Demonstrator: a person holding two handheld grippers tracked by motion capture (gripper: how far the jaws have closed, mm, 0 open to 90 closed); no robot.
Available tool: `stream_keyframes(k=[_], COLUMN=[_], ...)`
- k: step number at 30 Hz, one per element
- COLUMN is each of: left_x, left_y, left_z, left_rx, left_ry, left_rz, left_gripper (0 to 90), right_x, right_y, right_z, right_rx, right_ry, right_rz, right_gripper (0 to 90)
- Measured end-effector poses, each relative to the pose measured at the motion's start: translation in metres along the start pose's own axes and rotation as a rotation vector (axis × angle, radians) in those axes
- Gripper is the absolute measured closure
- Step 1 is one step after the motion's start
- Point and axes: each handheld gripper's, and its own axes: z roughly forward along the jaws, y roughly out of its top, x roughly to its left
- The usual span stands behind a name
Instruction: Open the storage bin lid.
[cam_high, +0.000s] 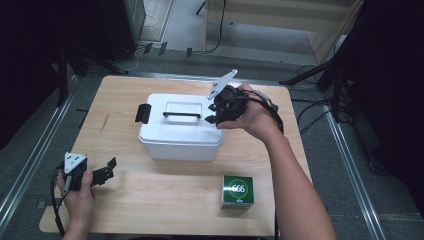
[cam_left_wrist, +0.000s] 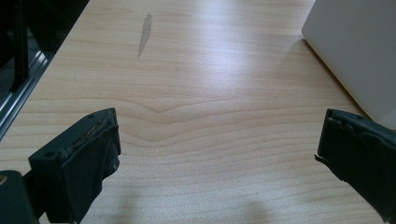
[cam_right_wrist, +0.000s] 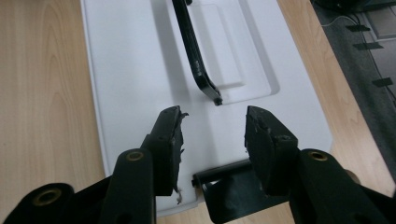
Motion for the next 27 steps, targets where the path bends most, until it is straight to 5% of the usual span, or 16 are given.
stream_keyframes(k=[16, 24, 27], left_x=[0.000, 0.000, 0.000], left_y=[0.000, 0.000, 0.000], left_z=[0.000, 0.000, 0.000], left_rx=[0.001, -0.001, -0.001], left_ry=[-0.004, 0.003, 0.008], left_rz=[-0.005, -0.005, -0.004], left_gripper=[0.0, 0.0, 0.0], right_x=[0.002, 0.005, 0.007], right_y=[0.031, 0.043, 0.047], right_z=[0.017, 0.025, 0.027], right_rx=[0.183, 0.210, 0.210], right_ry=[0.005, 0.003, -0.038], right_rz=[-0.122, -0.148, -0.172], right_gripper=[67.9, 68.0, 72.8])
